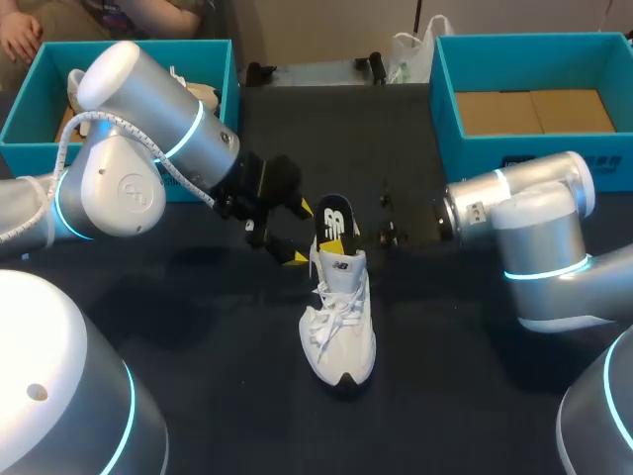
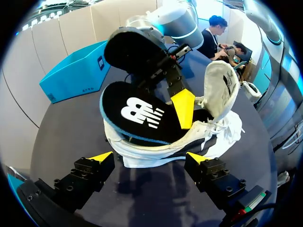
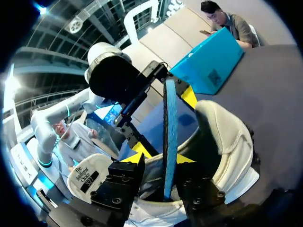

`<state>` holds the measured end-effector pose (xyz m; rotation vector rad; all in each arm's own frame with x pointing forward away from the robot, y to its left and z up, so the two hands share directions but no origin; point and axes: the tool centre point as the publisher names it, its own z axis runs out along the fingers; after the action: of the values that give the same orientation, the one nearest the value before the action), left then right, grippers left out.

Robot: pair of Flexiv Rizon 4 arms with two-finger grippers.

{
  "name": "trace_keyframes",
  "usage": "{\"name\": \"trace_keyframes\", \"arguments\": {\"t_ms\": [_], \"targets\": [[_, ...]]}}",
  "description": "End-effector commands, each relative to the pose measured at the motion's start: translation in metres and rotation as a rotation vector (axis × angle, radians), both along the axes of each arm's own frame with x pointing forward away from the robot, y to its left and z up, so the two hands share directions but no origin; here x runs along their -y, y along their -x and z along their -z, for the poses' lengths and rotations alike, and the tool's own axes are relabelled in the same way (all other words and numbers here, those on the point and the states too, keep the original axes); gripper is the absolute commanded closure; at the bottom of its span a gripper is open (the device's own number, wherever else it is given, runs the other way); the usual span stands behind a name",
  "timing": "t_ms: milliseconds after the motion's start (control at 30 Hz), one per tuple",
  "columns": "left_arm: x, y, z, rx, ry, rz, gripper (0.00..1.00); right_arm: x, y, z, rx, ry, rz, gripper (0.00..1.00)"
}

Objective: Take the shoe out of the shoebox, open the shoe tongue, remove and reinsert the insole, then place the shoe into the shoebox

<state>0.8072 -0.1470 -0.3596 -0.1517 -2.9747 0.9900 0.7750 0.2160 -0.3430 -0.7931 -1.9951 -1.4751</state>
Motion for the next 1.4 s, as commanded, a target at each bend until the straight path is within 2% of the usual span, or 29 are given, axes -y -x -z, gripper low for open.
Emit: {"name": "trace_keyframes", "arguments": {"t_ms": [33,233,433,467,533,600,1167,1200,1233,1267,1400], "targets": [[0.000,-0.001,0.000,-0.001,-0.003,0.001,0.00,0.003,-0.008,-0.006,0.003,0.012,-0.013,0.63],[0.000,-0.001,0.000,-0.001,-0.003,0.001,0.00,0.011,-0.015,-0.004,-0.001,0.025,-0.019,0.67],[0.000,-0.001,0.000,-0.001,-0.003,0.001,0.00,0.020,-0.014,0.002,-0.026,0.029,-0.010,0.71],[0.000,-0.001,0.000,-0.001,-0.003,0.001,0.00,0.020,-0.013,0.003,-0.027,0.029,-0.009,0.74],[0.000,-0.001,0.000,-0.001,-0.003,0.001,0.00,0.019,-0.012,0.004,-0.029,0.027,-0.007,0.94],[0.000,-0.001,0.000,-0.001,-0.003,0.001,0.00,0.017,-0.009,0.004,-0.030,0.022,-0.003,1.00],[0.000,-0.001,0.000,-0.001,-0.003,0.001,0.00,0.004,0.015,0.020,-0.111,0.015,-0.010,1.00],[0.000,-0.001,0.000,-0.001,-0.003,0.001,0.00,0.005,0.015,0.019,-0.110,0.017,-0.008,0.95],[0.000,-0.001,0.000,-0.001,-0.003,0.001,0.00,0.006,0.015,0.017,-0.102,0.019,-0.002,0.80],[0.000,-0.001,0.000,-0.001,-0.003,0.001,0.00,0.007,0.014,0.014,-0.092,0.021,0.003,0.73],[0.000,-0.001,0.000,-0.001,-0.003,0.001,0.00,0.010,0.010,0.008,-0.070,0.034,0.012,0.66]]}}
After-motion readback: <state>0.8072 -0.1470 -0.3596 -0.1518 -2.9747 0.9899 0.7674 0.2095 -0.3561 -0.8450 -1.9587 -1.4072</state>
